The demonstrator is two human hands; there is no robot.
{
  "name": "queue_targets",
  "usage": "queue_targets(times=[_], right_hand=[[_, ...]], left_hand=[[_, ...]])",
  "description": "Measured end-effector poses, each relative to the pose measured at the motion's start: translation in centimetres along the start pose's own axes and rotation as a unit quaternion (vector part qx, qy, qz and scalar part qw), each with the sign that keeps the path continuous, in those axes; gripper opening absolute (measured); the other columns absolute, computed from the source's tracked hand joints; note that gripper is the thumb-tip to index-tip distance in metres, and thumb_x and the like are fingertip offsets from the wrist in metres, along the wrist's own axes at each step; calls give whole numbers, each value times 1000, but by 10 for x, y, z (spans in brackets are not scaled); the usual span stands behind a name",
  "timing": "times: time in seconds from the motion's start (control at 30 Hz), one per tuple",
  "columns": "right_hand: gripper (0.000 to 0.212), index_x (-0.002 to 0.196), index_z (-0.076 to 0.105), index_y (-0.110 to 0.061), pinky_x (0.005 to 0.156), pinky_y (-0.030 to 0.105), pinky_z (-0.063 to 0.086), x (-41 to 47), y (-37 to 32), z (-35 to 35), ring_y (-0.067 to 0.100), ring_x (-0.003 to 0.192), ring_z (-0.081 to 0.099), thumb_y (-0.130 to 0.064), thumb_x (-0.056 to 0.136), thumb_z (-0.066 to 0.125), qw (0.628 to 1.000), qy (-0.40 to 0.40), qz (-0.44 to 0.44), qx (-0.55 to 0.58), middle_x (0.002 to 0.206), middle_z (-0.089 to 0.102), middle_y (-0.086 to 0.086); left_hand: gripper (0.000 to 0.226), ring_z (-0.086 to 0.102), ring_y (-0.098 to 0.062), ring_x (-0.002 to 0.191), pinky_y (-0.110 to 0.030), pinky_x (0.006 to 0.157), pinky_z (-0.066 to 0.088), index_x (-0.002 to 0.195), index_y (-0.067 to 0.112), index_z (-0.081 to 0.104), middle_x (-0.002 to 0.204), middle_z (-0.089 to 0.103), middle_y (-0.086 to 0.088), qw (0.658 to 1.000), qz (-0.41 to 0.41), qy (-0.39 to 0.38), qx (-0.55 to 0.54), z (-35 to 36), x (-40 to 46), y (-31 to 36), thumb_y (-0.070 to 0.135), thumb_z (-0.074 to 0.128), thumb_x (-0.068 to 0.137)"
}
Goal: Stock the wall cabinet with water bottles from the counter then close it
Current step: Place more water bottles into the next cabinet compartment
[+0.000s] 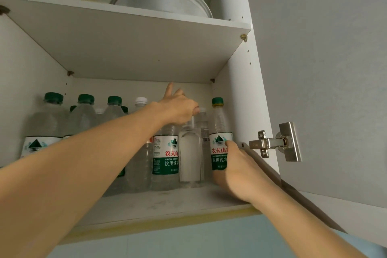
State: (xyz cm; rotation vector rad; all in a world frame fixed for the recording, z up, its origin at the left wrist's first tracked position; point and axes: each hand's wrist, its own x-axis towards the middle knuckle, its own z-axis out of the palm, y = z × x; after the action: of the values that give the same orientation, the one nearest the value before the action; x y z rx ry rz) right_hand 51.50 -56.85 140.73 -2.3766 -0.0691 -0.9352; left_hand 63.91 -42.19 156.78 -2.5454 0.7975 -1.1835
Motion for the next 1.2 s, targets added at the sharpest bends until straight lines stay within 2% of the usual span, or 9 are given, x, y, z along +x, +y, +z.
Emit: queue_targets(times=[0.13,0.23,0.33,0.53,0.63,0.77,0.97,1.1,1.2], right_hand=[[55,141,37,-17,100,39,49,2,-2,1,24,114,59,-22,93,63,1000,-3,13,0,130,59,8],[56,137,37,-20,95,39,53,1,-4,2,22,107,62,-24,89,65,1000,-5,29,3,121,63,4],[58,140,34,-21,94,37,54,1,-5,2,23,108,62,-20,91,64,999,-11,48,15,124,62,5],[57,142,35,-25,98,35,52,7,-1,6,21,111,63,-20,91,62,996,-15,64,57,127,63,2],[50,139,37,-26,104,38,49,12,1,7,22,113,62,-20,94,59,991,-24,82,102,126,63,2],[48,123,35,-31,91,34,53,13,5,9,20,102,65,-24,88,67,997,-33,51,56,112,64,-2],[47,124,40,-26,97,38,53,12,2,9,22,105,66,-27,87,70,995,-73,45,51,117,66,-1],[44,117,40,-33,92,28,50,12,4,8,13,99,66,-26,86,70,994,-78,41,63,112,66,-8],[42,120,45,-32,87,26,50,10,3,6,10,95,65,-27,86,69,995,-77,36,60,107,66,-11]], left_hand=[[63,35,-35,144,-60,120,1,144,25,51,144,55,-13,999,-17,29,24,-18,7,12,63,23,102],[65,50,-33,133,-46,111,33,151,19,42,142,57,-13,992,-3,89,-92,-27,16,32,60,33,102],[60,48,-33,134,-37,104,41,152,11,41,148,51,-16,972,-18,66,-226,-29,25,51,48,45,104],[33,68,-34,91,-43,88,57,82,-3,66,100,71,-25,948,-35,54,-311,-27,37,65,18,52,105],[44,65,-29,76,-42,81,57,61,7,48,81,64,-20,945,-28,53,-322,-32,36,61,14,52,104],[34,59,-23,70,-44,80,57,70,5,53,77,59,-15,943,-27,58,-326,-31,30,52,15,54,103],[30,66,-31,81,-47,85,57,93,-8,67,89,69,-22,937,-31,52,-343,-25,26,46,15,53,104],[27,61,-28,83,-31,63,46,83,6,64,80,66,-7,957,-31,55,-282,-27,26,46,20,54,104],[30,61,-25,103,-28,79,44,117,8,68,114,69,-8,963,-24,61,-260,-33,19,45,30,56,103]])
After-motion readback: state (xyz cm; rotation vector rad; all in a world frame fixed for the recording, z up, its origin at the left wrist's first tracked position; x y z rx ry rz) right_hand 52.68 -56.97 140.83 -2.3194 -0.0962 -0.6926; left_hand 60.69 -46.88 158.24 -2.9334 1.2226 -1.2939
